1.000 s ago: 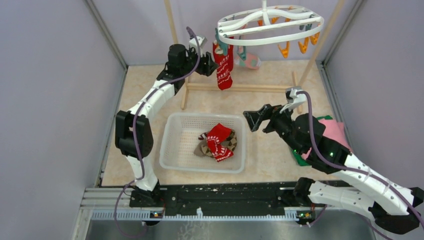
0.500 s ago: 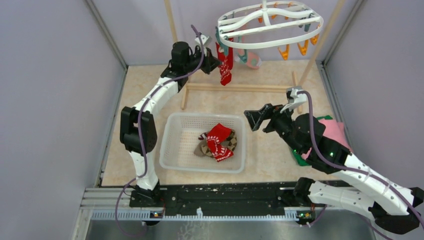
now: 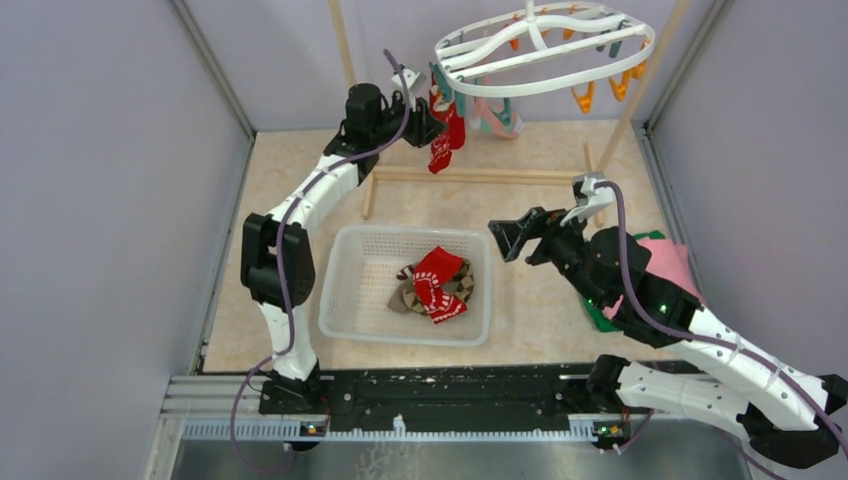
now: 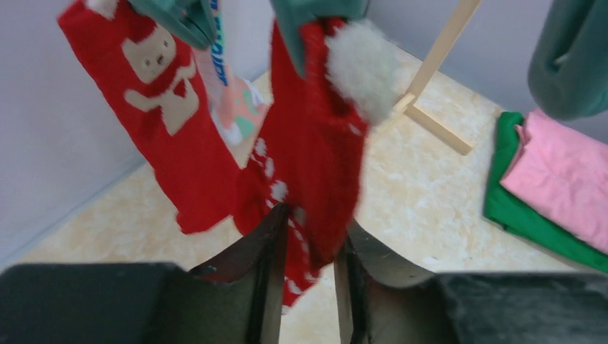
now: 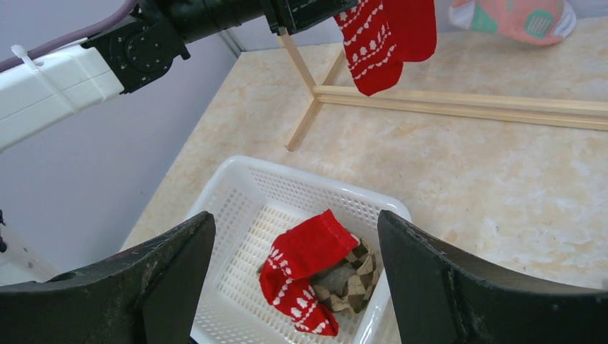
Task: Remove the socks clipped to the hanger
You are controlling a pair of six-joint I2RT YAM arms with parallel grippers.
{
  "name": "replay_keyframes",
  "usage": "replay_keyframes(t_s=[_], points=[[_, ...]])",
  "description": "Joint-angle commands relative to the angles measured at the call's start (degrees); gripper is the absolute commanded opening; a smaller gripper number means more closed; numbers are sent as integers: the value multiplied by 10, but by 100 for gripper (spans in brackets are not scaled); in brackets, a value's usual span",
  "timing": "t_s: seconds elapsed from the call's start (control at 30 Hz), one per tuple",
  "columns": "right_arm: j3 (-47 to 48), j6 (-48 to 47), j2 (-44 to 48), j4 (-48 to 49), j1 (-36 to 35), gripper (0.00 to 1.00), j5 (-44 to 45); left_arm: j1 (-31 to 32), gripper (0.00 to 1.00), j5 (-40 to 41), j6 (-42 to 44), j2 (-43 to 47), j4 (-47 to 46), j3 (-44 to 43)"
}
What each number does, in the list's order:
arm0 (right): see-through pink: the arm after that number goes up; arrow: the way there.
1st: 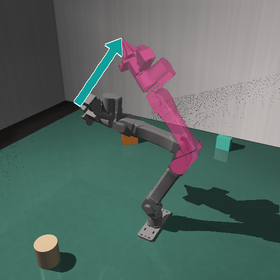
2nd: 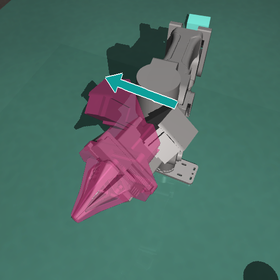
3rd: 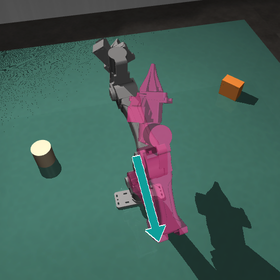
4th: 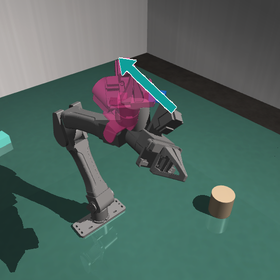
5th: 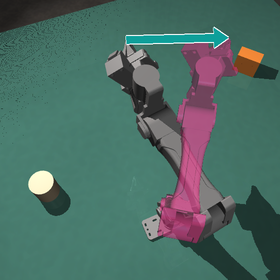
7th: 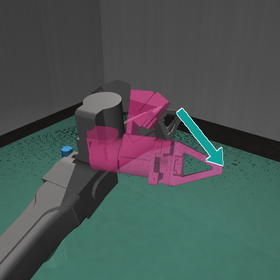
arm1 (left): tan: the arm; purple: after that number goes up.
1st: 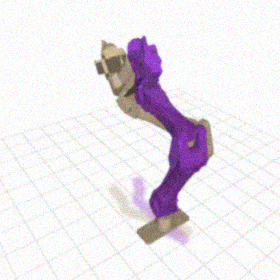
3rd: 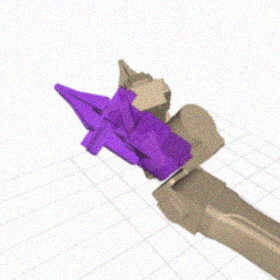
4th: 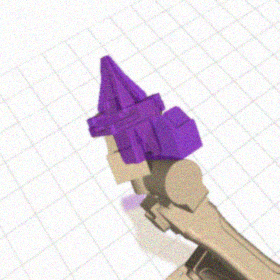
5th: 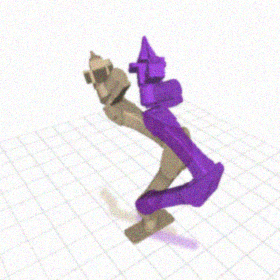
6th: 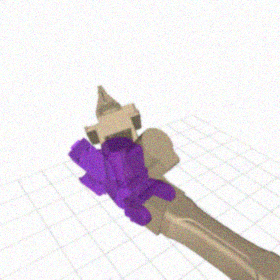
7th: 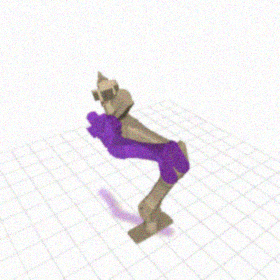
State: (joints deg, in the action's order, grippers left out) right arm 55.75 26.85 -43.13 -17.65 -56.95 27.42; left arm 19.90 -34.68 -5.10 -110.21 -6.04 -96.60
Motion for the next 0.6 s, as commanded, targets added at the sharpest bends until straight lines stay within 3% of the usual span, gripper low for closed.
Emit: replay_keyframes(t_s=[0.0, 0.07, 0.13, 0.37, 0.57], points=[[9, 0, 9, -1, -1, 83, 13, 0, 23, 26, 6, -15, -23, -41], [9, -3, 7, -1, -1, 83, 16, 0, 7, 28, -2, -8, -16, -41], [10, -9, 2, 1, -1, 83, 23, 0, 0, 23, -13, 21, -15, -23], [-13, -78, -41, 57, 1, 90, 44, 33, 0, 29, -18, 118, 56, 12], [-18, -105, -89, 119, 38, 94, -10, 76, 0, 36, -40, 158, 126, 28]])
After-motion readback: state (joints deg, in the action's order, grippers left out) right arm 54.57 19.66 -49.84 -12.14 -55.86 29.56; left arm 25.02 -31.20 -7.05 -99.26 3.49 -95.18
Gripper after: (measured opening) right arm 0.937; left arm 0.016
